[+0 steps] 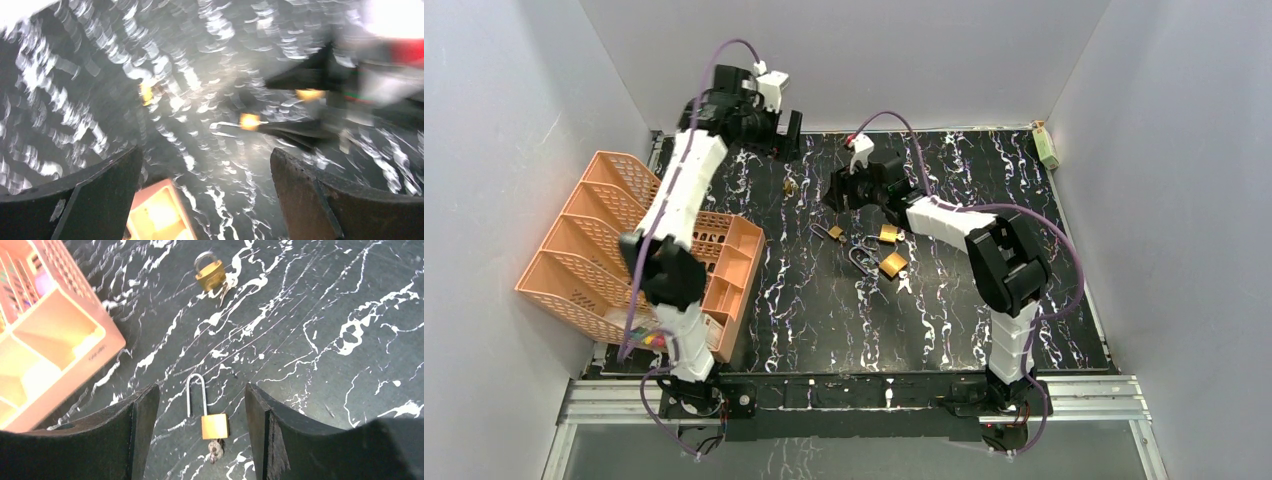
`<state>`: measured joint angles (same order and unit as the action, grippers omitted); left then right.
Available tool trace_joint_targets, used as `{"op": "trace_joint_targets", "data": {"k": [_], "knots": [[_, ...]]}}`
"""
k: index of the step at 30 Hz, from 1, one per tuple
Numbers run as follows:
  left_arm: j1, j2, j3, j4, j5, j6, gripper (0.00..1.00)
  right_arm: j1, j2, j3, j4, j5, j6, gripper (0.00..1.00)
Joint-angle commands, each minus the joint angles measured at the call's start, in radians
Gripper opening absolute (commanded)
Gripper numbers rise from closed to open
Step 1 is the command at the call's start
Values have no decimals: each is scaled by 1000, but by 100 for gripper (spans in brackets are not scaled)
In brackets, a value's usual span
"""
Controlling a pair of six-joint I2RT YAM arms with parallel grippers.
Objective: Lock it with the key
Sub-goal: Place the key at the center of the board, then pick up the lock from the center of the board.
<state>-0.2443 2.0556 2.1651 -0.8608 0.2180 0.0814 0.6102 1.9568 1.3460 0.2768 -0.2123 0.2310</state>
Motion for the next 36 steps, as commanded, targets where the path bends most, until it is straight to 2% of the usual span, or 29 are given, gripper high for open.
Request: {"op": "trace_joint_targets", "data": {"k": [1,3,4,7,9,13,16,17,24,31,36], "knots": [[11,-349,-207,-36,696,243,98,53,-3,48,-203,-8,-206,70],[26,-356,-197,-118,909,308,98,56,15,72,-252,0,-218,69],[34,-353,-192,-137,966,318,98,60,22,78,-268,12,-225,69],[37,-373,-224,-107,1029,313,98,70,45,101,-325,66,-229,70],[37,-425,-292,28,991,221,98,79,62,117,-350,103,-229,71],[38,-605,-554,447,814,-4,98,95,99,161,-393,168,-229,70],[42,-698,-671,618,719,-72,98,105,125,172,-408,204,-263,69],[42,-734,-721,703,667,-152,98,111,137,167,-410,207,-264,67],[42,-772,-805,822,596,-251,98,150,155,130,-389,253,-284,63],[42,-807,-929,1072,512,-417,98,172,204,169,-409,255,-289,61],[42,-850,-975,1085,442,-417,98,171,216,183,-423,233,-296,57]]}}
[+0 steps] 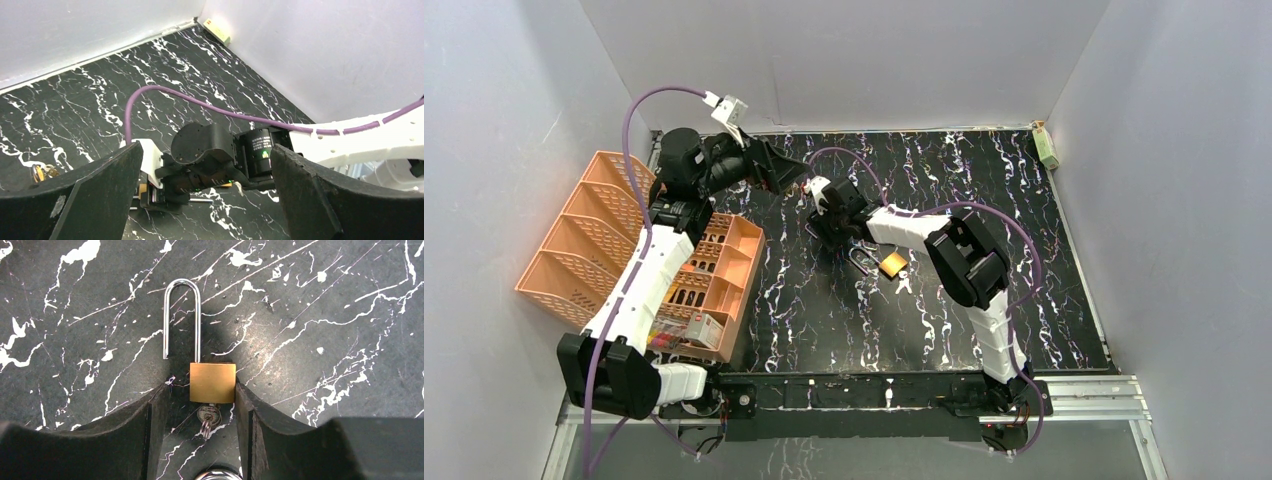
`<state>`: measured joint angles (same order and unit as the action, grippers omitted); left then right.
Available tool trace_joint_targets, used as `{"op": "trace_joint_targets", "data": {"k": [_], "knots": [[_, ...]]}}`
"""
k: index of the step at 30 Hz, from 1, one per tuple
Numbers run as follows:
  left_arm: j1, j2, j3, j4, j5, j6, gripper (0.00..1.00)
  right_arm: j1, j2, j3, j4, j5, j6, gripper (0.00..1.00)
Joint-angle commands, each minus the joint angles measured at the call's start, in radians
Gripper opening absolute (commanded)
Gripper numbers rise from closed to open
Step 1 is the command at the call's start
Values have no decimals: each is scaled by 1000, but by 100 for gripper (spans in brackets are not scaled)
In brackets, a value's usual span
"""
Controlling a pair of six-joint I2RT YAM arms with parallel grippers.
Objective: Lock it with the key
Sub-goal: Pick up the lock from the center of the board.
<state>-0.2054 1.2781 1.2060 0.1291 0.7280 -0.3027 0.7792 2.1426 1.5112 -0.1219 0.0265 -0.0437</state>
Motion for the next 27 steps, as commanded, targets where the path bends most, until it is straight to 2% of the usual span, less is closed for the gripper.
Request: {"op": "trace_joint_targets", "data": {"k": [1,8,10,12,13,14,17,19,21,23,25,27], "knots": [[3,-82,-26,93,-75,-27,98,2,30,16,-24,-5,-28,57],[3,-109,-53,12,-71,19,98,2,54,30,-42,-9,-59,44],[3,-121,-51,15,-79,18,98,2,70,44,-45,-14,-57,33],[3,-130,-42,15,-98,14,98,2,83,72,-70,-48,-46,11],[3,-134,-35,10,-110,14,98,2,74,81,-88,-70,-32,3],[3,-138,-29,0,-120,15,98,3,48,71,-78,-98,-16,0],[3,-151,-27,-31,-121,38,98,1,-79,-9,-1,-211,26,0],[3,-158,-33,-43,-71,61,98,-3,-192,-65,12,-293,50,0],[3,-160,-34,-50,46,102,98,-33,-303,-106,18,-425,125,0],[3,-148,-12,-91,162,149,98,-90,-420,-176,96,-645,276,0],[3,-122,44,-203,259,213,98,-133,-508,-262,281,-865,455,0],[3,-87,95,-342,363,290,98,-139,-580,-274,283,-943,500,0]]}}
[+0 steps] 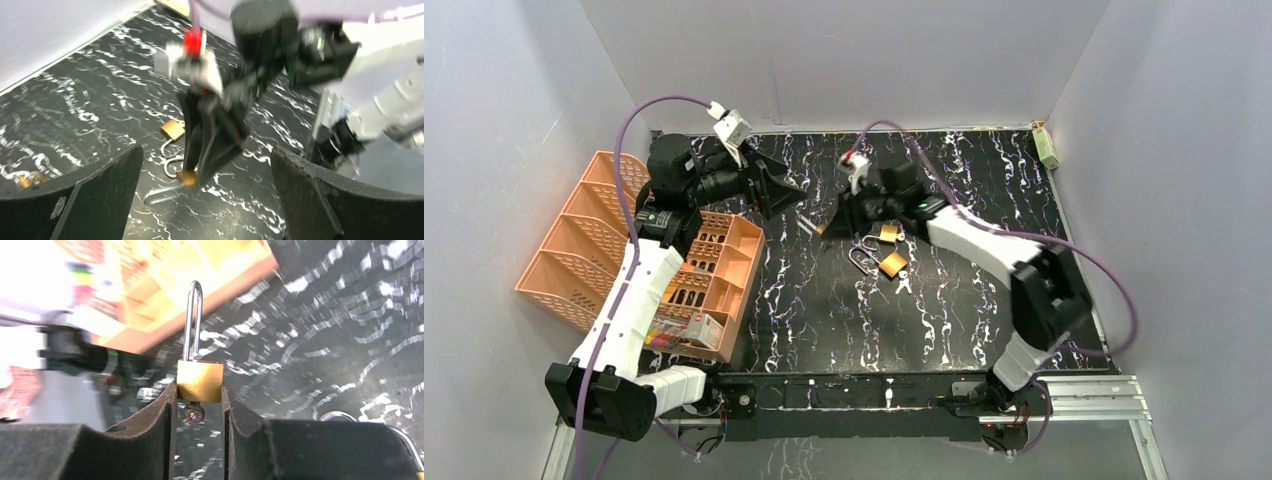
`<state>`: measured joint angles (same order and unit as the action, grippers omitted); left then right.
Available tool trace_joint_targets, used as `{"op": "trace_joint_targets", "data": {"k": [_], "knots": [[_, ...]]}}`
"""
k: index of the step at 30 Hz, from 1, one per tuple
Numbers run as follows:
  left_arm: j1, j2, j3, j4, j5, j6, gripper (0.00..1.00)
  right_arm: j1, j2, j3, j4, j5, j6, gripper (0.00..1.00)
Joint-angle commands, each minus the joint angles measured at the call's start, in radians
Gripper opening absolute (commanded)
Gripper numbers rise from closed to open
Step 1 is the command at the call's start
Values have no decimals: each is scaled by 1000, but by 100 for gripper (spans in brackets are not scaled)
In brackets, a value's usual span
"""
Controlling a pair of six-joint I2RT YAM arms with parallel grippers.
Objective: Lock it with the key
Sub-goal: Pick up the lock from the center of the board.
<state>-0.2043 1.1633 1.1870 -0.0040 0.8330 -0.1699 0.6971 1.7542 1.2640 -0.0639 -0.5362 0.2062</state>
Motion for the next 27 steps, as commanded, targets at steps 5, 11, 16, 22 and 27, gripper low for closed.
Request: {"op": "trace_joint_targets", "data": {"k": [5,11,16,22,27], "knots": [[3,73,197,-395,544,304,98,-77,-306,17,173,-524,331,0],[3,61,198,-265,676,220,98,-106,-338,79,204,-607,449,0],[6,58,132,175,763,-128,84,-111,-325,127,210,-613,486,0],[11,66,66,474,779,-382,71,-111,-309,90,388,-628,620,0],[48,105,107,398,706,-373,0,-111,-273,119,440,-636,685,0]]}}
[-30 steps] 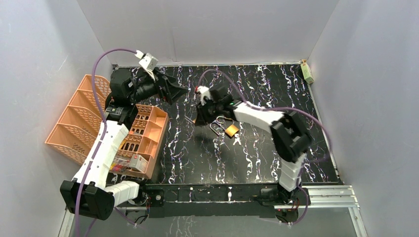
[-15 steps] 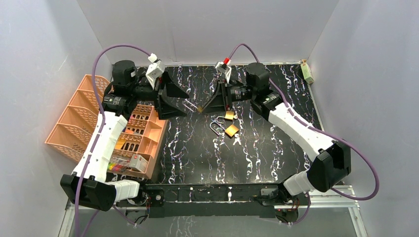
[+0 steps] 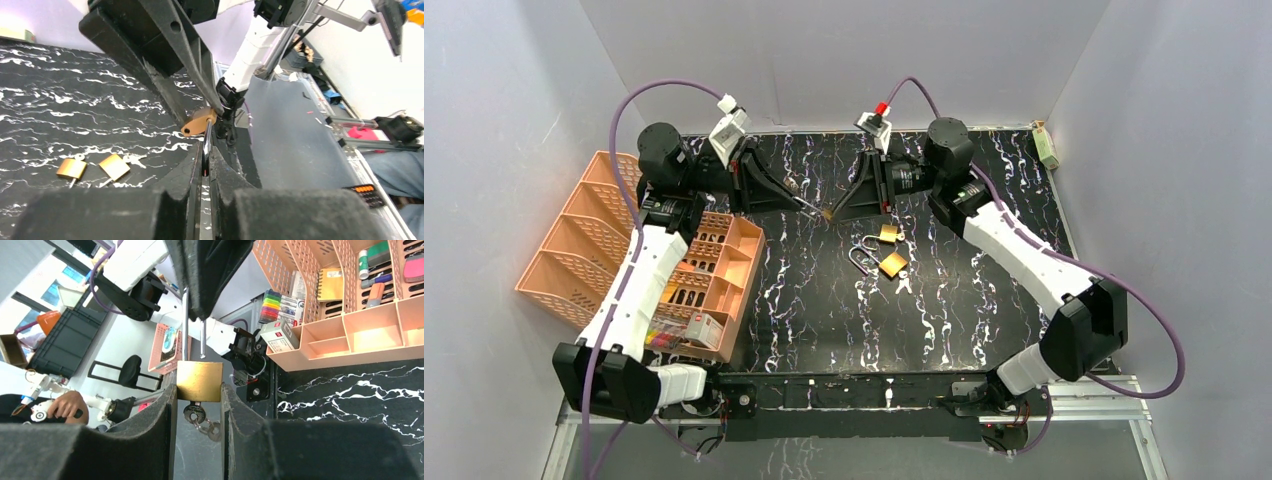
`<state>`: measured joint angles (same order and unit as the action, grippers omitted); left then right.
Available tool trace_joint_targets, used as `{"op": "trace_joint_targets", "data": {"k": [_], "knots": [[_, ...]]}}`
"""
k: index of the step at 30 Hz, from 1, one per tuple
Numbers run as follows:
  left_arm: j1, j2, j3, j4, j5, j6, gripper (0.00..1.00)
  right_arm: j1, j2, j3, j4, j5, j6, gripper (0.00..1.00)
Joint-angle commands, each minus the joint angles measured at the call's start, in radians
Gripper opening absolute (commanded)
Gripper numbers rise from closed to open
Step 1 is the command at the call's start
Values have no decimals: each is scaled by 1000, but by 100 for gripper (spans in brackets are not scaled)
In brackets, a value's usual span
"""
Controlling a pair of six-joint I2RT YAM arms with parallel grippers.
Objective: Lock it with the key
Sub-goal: Pick up the lock from the center of the board, then lock the lock.
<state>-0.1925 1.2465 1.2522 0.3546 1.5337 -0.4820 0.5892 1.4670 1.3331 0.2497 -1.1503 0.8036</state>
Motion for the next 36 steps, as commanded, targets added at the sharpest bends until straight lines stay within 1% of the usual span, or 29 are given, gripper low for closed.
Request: {"op": "trace_joint_targets", "data": {"k": [1,5,7,8,9,10,11,12,13,14,15,16,17,18,21,24,27,30,36], "knots": [[47,29,49,17,-34,-54,0,-3,22,59,126,-27,95,0],[50,51,59,47,-53,-77,0,-5,45,101,77,-36,87,0],[50,44,47,123,-85,-125,0,-19,47,146,20,-37,54,38],[50,34,38,168,-121,-160,0,-38,37,158,11,-22,39,54],[50,23,30,207,-167,-174,0,-63,16,160,11,17,25,65],[50,12,28,224,-217,-176,0,-93,-18,147,24,69,4,72],[50,2,27,241,-271,-179,0,-109,-61,126,31,154,-38,82],[50,-5,30,259,-321,-186,0,-113,-114,101,14,271,-144,84],[50,-10,36,264,-376,-188,0,-109,-179,52,24,396,-226,90],[50,-13,46,260,-426,-186,0,-97,-244,-33,133,514,-267,96],[50,-13,54,273,-465,-197,0,-86,-315,-158,291,608,-272,98],[50,-11,55,310,-491,-225,0,-81,-367,-273,487,696,-262,99],[50,-5,53,363,-511,-269,0,-77,-394,-352,649,750,-256,99],[50,1,55,405,-513,-307,0,-77,-388,-383,736,763,-263,99],[50,15,65,465,-525,-369,0,-63,-316,-312,753,684,-321,98],[49,9,64,478,-531,-378,0,-51,-240,-248,794,625,-323,93],[49,7,64,493,-529,-396,0,-37,-176,-161,772,581,-341,85],[49,11,65,509,-521,-417,0,-23,-123,-96,728,553,-363,80],[49,9,75,514,-514,-422,0,0,-62,-21,713,508,-355,73]]}}
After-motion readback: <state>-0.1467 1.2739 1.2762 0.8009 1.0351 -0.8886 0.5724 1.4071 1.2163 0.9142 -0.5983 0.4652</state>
